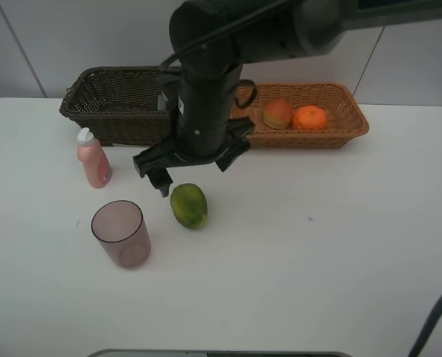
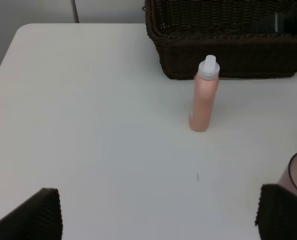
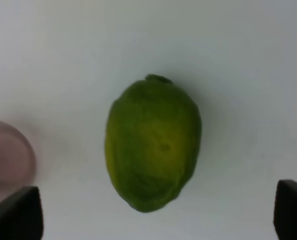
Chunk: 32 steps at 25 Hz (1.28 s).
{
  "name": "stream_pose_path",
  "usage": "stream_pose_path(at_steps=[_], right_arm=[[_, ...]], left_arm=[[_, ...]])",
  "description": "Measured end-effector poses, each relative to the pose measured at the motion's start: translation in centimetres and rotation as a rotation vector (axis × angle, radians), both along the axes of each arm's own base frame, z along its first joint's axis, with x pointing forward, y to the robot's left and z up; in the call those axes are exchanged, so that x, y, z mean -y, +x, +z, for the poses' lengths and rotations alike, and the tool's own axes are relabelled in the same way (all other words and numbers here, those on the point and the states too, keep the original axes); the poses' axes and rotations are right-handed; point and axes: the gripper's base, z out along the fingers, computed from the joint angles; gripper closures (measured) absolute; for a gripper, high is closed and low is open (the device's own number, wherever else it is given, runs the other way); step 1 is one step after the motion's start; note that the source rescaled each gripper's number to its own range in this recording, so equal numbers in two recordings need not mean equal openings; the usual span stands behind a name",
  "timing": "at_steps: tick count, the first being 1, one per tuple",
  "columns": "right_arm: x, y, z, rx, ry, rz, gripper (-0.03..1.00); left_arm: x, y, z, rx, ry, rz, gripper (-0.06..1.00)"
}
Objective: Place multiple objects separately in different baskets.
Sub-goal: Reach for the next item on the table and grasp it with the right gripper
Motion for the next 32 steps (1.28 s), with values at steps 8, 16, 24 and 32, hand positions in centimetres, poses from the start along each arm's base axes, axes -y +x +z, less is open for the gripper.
stream_pose_path(at_steps=[8,16,24,32], right_arm=[[-0.5,0.3,-0.5,0.019,0.041,-0.062,0.02],[-0.8,0.7,-2.8,-0.005,0.029,-0.097,0.02],[-0.9,1.3,-3.4,0.011,0.053,-0.121,0.02],[-1.1,1.4,-5.9,-0.03,0.013,-0.129,0.02]], left_arm=[[0.0,0.0,0.0,0.0,0.0,0.0,-0.05],[0.0,0.0,0.0,0.0,0.0,0.0,-0.05],[0.0,0.0,0.0,0.0,0.0,0.0,-0.05],[0.0,0.0,0.0,0.0,0.0,0.0,-0.05]])
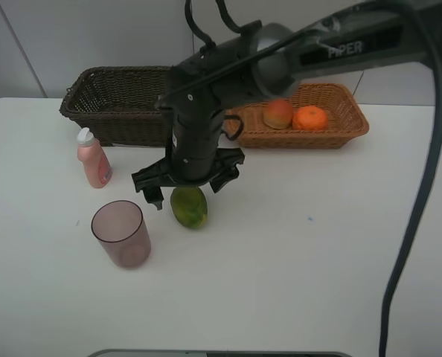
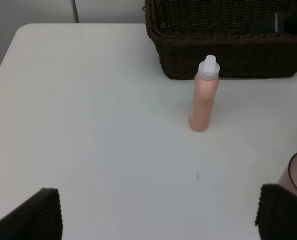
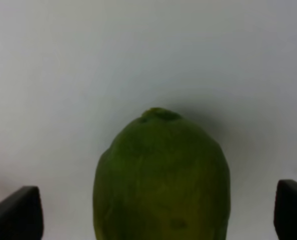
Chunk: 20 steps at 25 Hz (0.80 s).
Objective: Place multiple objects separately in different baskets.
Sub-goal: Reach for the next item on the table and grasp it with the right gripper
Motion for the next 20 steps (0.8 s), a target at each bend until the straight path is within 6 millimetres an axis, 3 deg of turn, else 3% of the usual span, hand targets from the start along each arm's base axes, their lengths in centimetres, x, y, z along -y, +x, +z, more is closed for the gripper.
stream_pose_path(at_steps=[18,20], right_arm=[[-0.2,0.0,-2.5,-0.039,-0.023,-0.008,0.02],[-0.2,-0.1,-2.7,-0.048,-0.023,-0.012,0.07]], left_arm=[[0.0,0.0,0.0,0.0,0.0,0.0,-0.05],[0.0,0.0,0.0,0.0,0.0,0.0,-0.05]])
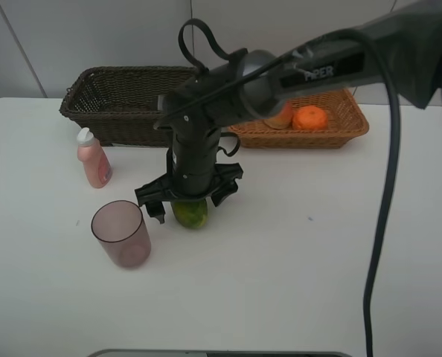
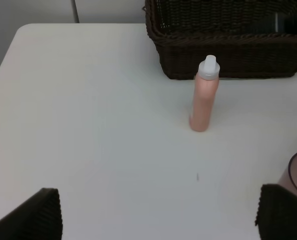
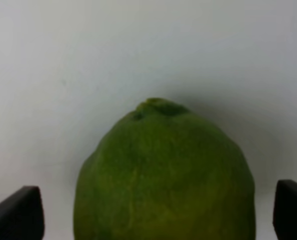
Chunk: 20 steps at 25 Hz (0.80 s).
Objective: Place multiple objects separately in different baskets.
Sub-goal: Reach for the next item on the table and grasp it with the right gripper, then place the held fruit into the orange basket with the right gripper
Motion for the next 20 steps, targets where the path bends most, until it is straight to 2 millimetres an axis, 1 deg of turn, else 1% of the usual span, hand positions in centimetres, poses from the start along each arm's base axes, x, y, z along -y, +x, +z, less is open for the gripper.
stream_pose_path(at_steps=[1,3,5,6,20], right_arm=[[-0.02,-0.03,-0.07,-0.004,0.001,-0.003,0.12],[-0.04,-0.06,-0.12,-0.008,0.003,-0.006,0.27],[-0.04,-0.06,-0.12,-0.009,0.004,-0.007,0.5],[-0.05,-0.08,-0.13,-0.011,0.005,-0.008,0.59],[-0.04,-0.09,-0.14,-0.012,0.004,-0.007,0.58]], left_arm=[[0.0,0.0,0.0,0.0,0.0,0.0,-0.05],[0.0,0.0,0.0,0.0,0.0,0.0,-0.05],[0.0,0.0,0.0,0.0,0.0,0.0,-0.05],[0.0,0.0,0.0,0.0,0.0,0.0,-0.05],[0.0,0.0,0.0,0.0,0.0,0.0,-0.05]])
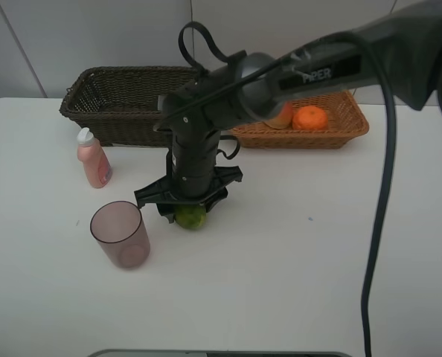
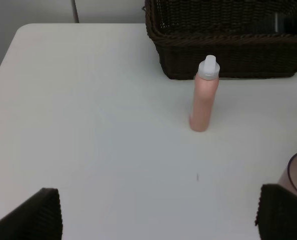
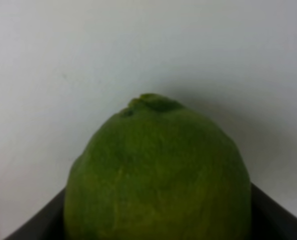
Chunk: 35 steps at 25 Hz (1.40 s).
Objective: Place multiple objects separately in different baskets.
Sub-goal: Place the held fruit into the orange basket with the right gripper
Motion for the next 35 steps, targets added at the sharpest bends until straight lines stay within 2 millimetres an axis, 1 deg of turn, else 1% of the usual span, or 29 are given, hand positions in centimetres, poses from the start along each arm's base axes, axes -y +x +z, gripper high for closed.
stream_pose_path(at_steps=[8,10,13,16,20,23,30,35], right_arm=[[0.0,0.0,0.0,-0.001,-0.002,0.0,0.58],[0.1,0.0,0.5,0.001,0.001,-0.001,0.58],[0.3,0.3,2.5,0.025,0.025,-0.01,0.58],[1.0,1.0,4.9,0.055,0.049,-0.014,0.58],[2.8,2.1,7.2,0.08,0.059,-0.021,0.58],[4.6,3.4,8.4,0.094,0.051,-0.017,0.58],[9.2,7.0,9.3,0.109,-0.009,-0.013,0.58],[12.0,9.8,11.1,0.198,-0.031,-0.043,0.58]], left_arm=[[0.0,0.0,0.0,0.0,0.0,0.0,-0.05],[0.0,0.0,0.0,0.0,0.0,0.0,-0.05],[0.0,0.0,0.0,0.0,0.0,0.0,-0.05],[0.0,0.0,0.0,0.0,0.0,0.0,-0.05],[0.0,0.0,0.0,0.0,0.0,0.0,-0.05],[0.0,0.0,0.0,0.0,0.0,0.0,-0.05],[0.0,0.0,0.0,0.0,0.0,0.0,-0.05],[0.0,0.0,0.0,0.0,0.0,0.0,-0.05]])
